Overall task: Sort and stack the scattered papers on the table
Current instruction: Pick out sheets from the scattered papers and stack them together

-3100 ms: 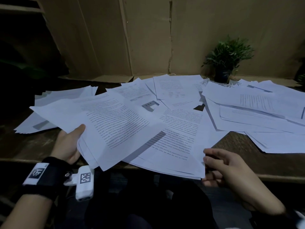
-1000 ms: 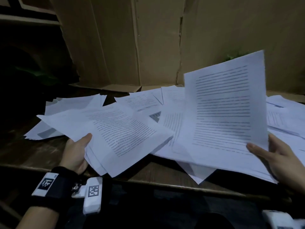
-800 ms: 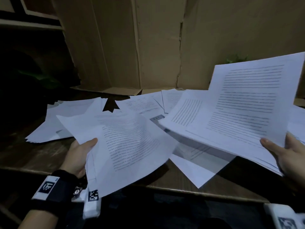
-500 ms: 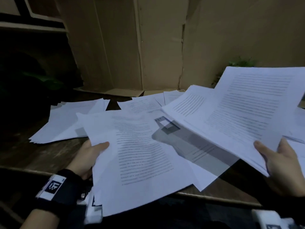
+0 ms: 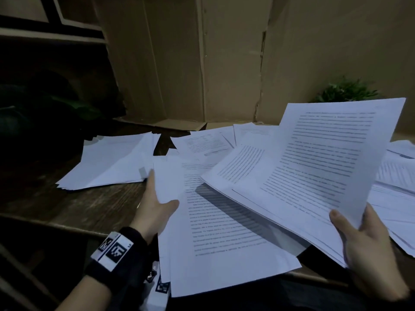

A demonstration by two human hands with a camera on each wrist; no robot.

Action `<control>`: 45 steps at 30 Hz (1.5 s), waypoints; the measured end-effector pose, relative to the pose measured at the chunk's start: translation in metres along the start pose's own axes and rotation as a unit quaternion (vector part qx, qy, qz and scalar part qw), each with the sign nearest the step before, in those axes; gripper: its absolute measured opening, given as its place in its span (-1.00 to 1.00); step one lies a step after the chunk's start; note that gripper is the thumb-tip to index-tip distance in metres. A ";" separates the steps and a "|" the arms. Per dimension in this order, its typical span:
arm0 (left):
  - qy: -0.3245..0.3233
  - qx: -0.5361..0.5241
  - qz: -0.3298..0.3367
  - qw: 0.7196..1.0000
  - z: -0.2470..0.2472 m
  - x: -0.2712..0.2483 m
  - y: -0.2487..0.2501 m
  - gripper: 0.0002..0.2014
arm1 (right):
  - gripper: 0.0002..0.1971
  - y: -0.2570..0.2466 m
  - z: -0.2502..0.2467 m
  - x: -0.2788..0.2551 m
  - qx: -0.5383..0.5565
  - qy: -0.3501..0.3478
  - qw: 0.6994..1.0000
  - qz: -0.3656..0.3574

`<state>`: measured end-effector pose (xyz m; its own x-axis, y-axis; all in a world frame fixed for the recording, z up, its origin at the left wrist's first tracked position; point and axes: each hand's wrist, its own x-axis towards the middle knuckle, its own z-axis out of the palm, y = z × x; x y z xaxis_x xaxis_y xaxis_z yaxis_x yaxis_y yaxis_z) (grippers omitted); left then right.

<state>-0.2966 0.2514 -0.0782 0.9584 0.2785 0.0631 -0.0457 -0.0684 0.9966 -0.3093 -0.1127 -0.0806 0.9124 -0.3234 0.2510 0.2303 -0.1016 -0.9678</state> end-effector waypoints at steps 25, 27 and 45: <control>-0.023 -0.050 0.010 0.998 -0.001 -0.010 0.008 -0.77 | -0.73 -0.024 0.042 0.008 0.065 -0.125 0.976 0.169; -0.025 -0.050 0.018 0.998 -0.002 -0.011 0.009 -0.75 | -0.74 -0.026 0.040 0.017 0.052 -0.140 0.974 0.171; -0.013 -0.081 0.000 0.997 -0.006 -0.006 0.003 -0.68 | -0.75 -0.019 -0.009 0.077 -0.072 -0.021 0.997 0.013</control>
<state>-0.3045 0.2548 -0.0756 0.9651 0.2541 0.0640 -0.0889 0.0879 0.9922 -0.2463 -0.1444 -0.0427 0.9314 -0.2893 0.2211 0.1568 -0.2292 -0.9607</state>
